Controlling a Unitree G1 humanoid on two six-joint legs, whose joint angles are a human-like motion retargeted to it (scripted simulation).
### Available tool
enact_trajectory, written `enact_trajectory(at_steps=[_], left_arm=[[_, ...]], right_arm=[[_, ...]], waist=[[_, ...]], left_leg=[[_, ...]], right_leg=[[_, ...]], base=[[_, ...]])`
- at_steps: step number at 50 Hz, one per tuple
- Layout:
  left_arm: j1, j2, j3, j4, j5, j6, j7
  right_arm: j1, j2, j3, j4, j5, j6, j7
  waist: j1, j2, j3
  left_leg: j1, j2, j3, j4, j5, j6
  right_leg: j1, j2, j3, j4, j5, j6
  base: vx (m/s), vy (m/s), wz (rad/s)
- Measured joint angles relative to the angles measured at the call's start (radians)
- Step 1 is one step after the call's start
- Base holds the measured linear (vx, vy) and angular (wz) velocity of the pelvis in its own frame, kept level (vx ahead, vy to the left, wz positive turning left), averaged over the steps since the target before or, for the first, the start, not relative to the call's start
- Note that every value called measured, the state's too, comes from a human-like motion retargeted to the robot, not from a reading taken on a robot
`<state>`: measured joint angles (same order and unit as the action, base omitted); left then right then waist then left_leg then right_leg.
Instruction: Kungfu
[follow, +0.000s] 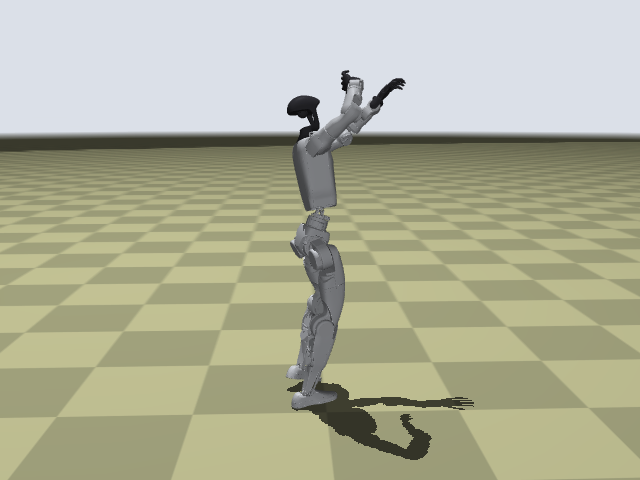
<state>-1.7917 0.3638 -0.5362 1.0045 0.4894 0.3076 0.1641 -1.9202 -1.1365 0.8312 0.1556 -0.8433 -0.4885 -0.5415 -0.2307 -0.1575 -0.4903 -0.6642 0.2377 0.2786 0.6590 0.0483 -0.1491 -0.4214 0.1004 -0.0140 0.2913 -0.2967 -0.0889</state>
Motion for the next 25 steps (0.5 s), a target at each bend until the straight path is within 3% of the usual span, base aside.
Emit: enact_trajectory(at_steps=[3,8,11,14,15,17,18,20,22,23,25], left_arm=[[-0.054,0.061,-0.065,-0.087,0.096,0.005,-0.079],[-0.072,0.085,-0.11,-0.138,0.256,0.015,-0.213],[-0.036,0.097,-0.133,-0.166,0.277,-0.016,-0.355],[0.017,0.129,-0.172,-0.196,0.299,-0.074,-0.489],[0.036,0.147,-0.187,-0.207,0.299,-0.088,-0.538],[0.1,0.233,-0.235,-0.258,0.297,-0.126,-0.67],[0.142,0.311,-0.274,-0.307,0.297,-0.146,-0.756],[0.249,0.485,-0.333,-0.402,0.334,-0.192,-0.938],[0.416,0.623,-0.326,-0.469,0.366,-0.291,-1.124],[0.517,0.668,-0.318,-0.486,0.369,-0.334,-1.197],[0.76,0.727,-0.291,-0.494,0.369,-0.402,-1.347]], right_arm=[[0.054,0.012,-0.084,0.041,-0.004,-0.017,-0.1],[0.109,0.007,-0.145,0.054,0.126,-0.012,0.047],[0.147,0.007,-0.142,0.037,0.131,0.003,0.08],[0.207,0.032,-0.139,0.037,0.144,0.039,0.133],[0.228,0.048,-0.14,0.04,0.149,0.045,0.15],[0.3,0.128,-0.182,0.042,0.117,0.045,0.19],[0.35,0.198,-0.221,0.039,0.092,0.049,0.212],[0.425,0.393,-0.249,0.076,0.056,0.065,0.224],[0.513,0.591,-0.203,0.18,0.098,0.073,0.213],[0.563,0.685,-0.174,0.243,0.127,0.064,0.22],[0.664,0.886,-0.078,0.395,0.185,0.043,0.234]], waist=[[0.046,-0.009,-0.027],[0.081,0.009,-0.03],[0.093,0.047,-0.03],[0.133,0.084,-0.02],[0.156,0.099,-0.005],[0.19,0.182,0.001],[0.17,0.245,-0.022],[0.175,0.243,-0.024],[0.151,0.341,0.051],[0.183,0.349,0.094],[0.242,0.313,0.123]], left_leg=[[-0.104,-0.025,-0.055,-0.193,0.004,0.062],[-0.166,-0.046,-0.116,-0.534,-0.007,0.144],[-0.174,-0.053,-0.234,-0.577,-0.028,0.069],[-0.118,-0.011,-0.184,-0.49,-0.065,0.034],[-0.072,0.007,-0.126,-0.474,-0.045,0.018],[-0.015,0.081,-0.041,-0.447,0.149,-0.074],[-0.092,0.131,-0.055,-0.343,0.145,-0.096],[-0.103,0.111,0.052,-0.254,0.114,-0.113],[-0.05,0.09,0.07,-0.281,0.134,-0.113],[-0.008,0.052,0.087,-0.255,0.117,-0.113],[0.035,-0.118,0.111,-0.31,0.171,-0.113]], right_leg=[[0.048,0.035,0.118,0.008,-0.029,-0.005],[0.138,0.056,0.235,0.06,-0.085,0.013],[0.177,0.041,0.272,0.098,-0.105,0.025],[0.184,-0.013,0.323,0.175,-0.116,0.044],[0.19,-0.038,0.345,0.198,-0.112,0.051],[0.147,-0.063,0.366,0.253,-0.072,0.105],[0.079,-0.071,0.339,0.275,-0.035,0.152],[-0.111,-0.214,0.354,0.369,0.025,0.305],[-0.251,-0.335,0.121,0.4,0.159,0.351],[-0.34,-0.403,0.057,0.417,0.23,0.351],[-0.587,-0.56,0.012,0.364,0.379,0.351]], base=[[0.71,-0.15,-2.18],[0.68,-0.04,-2.09],[0.67,0.15,-2.2],[0.55,0.38,-2.9],[0.47,0.61,-3.73],[0.28,0.7,-3.82],[0.05,0.72,-3.77],[-0.18,0.83,-4.01],[-0.45,1.14,-3.66],[-0.57,1.37,-4.35],[-0.61,1.58,-5.03]])
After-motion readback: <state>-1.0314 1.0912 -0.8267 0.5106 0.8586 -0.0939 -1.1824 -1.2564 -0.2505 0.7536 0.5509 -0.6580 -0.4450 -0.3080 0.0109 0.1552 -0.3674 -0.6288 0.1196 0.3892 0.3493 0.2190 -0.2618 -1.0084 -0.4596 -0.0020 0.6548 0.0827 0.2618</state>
